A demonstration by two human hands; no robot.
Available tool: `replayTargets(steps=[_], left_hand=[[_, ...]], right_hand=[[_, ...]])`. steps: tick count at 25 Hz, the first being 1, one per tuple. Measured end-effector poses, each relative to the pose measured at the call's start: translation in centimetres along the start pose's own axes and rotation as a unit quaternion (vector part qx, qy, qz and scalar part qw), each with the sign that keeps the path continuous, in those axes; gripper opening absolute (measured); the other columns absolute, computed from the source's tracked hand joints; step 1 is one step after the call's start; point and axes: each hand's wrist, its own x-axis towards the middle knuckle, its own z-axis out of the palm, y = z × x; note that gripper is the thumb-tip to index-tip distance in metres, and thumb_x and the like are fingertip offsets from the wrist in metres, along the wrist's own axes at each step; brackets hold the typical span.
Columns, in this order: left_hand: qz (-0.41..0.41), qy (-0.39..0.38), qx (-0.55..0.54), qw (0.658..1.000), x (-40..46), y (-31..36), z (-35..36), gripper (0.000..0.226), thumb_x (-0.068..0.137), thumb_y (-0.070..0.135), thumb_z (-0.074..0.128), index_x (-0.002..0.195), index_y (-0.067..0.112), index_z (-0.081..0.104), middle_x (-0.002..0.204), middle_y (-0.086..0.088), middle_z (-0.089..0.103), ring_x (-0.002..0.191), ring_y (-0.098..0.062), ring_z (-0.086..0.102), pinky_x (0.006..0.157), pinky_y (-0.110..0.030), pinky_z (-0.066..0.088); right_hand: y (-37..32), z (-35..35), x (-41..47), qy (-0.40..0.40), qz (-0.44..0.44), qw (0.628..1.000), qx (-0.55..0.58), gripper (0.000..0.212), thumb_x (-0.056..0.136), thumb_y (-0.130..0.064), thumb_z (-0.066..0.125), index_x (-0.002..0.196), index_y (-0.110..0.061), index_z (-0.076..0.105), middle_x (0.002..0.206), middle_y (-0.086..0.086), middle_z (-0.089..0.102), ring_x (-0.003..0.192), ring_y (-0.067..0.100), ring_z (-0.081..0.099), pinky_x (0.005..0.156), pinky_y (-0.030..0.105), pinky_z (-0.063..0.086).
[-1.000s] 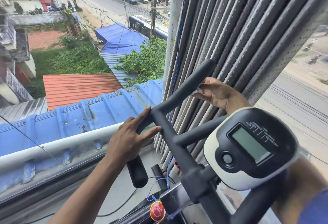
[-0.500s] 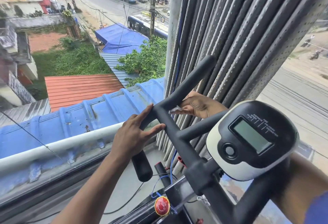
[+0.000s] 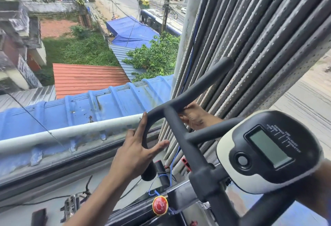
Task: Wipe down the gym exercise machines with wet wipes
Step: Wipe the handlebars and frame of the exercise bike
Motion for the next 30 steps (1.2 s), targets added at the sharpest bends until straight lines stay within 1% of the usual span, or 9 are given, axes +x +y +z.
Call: replayTargets(steps=[4,7,9,13,17,21,24,28,30], left_hand=[[0.009,0.009,-0.064,0.998,-0.5,-0.4,0.0,0.134,0.043,0.099,0.065,0.153,0.067,-0.004,0.154,0.0,0.048,0.14,-0.02,0.048,0.113,-0.041,0.042],[0.011,0.006,-0.086,0.996,-0.6,-0.5,-0.2,0.134,0.051,0.088,0.079,0.158,0.062,0.003,0.157,0.004,0.047,0.138,-0.014,0.048,0.11,-0.035,0.042],[0.012,0.008,-0.1,0.995,-0.6,-0.6,-0.2,0.132,0.052,0.083,0.078,0.16,0.057,0.008,0.157,0.006,0.047,0.137,-0.012,0.047,0.104,-0.03,0.039],[0.013,0.01,-0.107,0.994,-0.9,-0.4,-0.1,0.128,0.054,0.082,0.075,0.16,0.057,0.009,0.157,0.007,0.047,0.138,-0.013,0.046,0.105,-0.031,0.038],[0.008,0.011,-0.106,0.994,-0.9,-0.2,-0.3,0.126,0.055,0.083,0.075,0.16,0.058,0.008,0.154,0.005,0.049,0.134,-0.014,0.048,0.101,-0.032,0.039],[0.006,0.02,-0.11,0.994,-0.8,-0.4,-0.2,0.124,0.056,0.083,0.075,0.159,0.06,0.009,0.155,0.005,0.049,0.136,-0.017,0.048,0.106,-0.038,0.042],[0.002,0.029,-0.107,0.994,-0.9,-0.4,-0.1,0.122,0.056,0.084,0.076,0.157,0.062,0.01,0.156,0.005,0.048,0.138,-0.019,0.048,0.109,-0.041,0.043],[-0.002,0.03,-0.107,0.994,-1.0,-0.1,-0.2,0.124,0.056,0.077,0.079,0.159,0.059,0.012,0.159,0.001,0.046,0.14,-0.022,0.047,0.102,-0.036,0.04],[-0.009,0.026,-0.098,0.995,-0.7,0.0,-0.3,0.123,0.064,0.064,0.088,0.16,0.058,0.012,0.157,-0.004,0.048,0.138,-0.026,0.049,0.097,-0.034,0.04]], right_hand=[[0.0,-0.7,-0.2,-0.175,0.069,0.98,-0.061,0.015,0.099,0.008,0.05,0.103,0.012,0.064,0.095,0.02,0.067,0.084,0.023,0.07,0.071,0.029,0.056],[-1.8,-2.4,-1.3,-0.359,0.058,0.888,-0.283,0.011,0.098,-0.006,0.058,0.091,-0.003,0.067,0.084,0.0,0.07,0.075,0.008,0.065,0.07,0.022,0.051],[-2.0,-2.5,-1.4,-0.321,0.064,0.892,-0.311,0.016,0.1,0.0,0.055,0.09,-0.006,0.066,0.076,-0.01,0.07,0.068,0.001,0.062,0.065,0.016,0.048],[-0.1,-1.5,-0.7,-0.086,0.049,0.992,-0.078,0.017,0.099,0.007,0.051,0.09,-0.005,0.06,0.063,-0.008,0.067,0.054,0.002,0.06,0.05,0.015,0.048],[1.5,-3.8,-1.3,-0.166,0.081,0.979,-0.084,0.045,0.065,-0.023,0.092,0.091,-0.007,0.059,0.077,0.004,0.065,0.064,0.013,0.061,0.061,0.022,0.05],[1.3,-5.8,-3.6,-0.28,0.152,0.941,-0.117,0.041,0.056,-0.033,0.096,0.071,-0.014,0.063,0.07,0.005,0.059,0.061,0.015,0.057,0.054,0.024,0.048],[-0.6,-5.2,-5.3,-0.283,0.169,0.93,-0.163,0.075,0.044,-0.045,0.099,0.083,-0.005,0.05,0.069,0.004,0.056,0.055,0.006,0.053,0.05,0.017,0.042],[-1.3,-4.6,-6.3,-0.184,0.135,0.948,-0.222,0.009,0.087,-0.002,0.071,0.088,-0.005,0.062,0.068,0.002,0.066,0.054,0.005,0.063,0.05,0.017,0.049],[-0.9,-5.1,-6.4,-0.141,0.121,0.953,-0.238,0.029,0.094,0.01,0.055,0.09,-0.012,0.072,0.078,-0.002,0.071,0.065,0.008,0.069,0.059,0.021,0.055]])
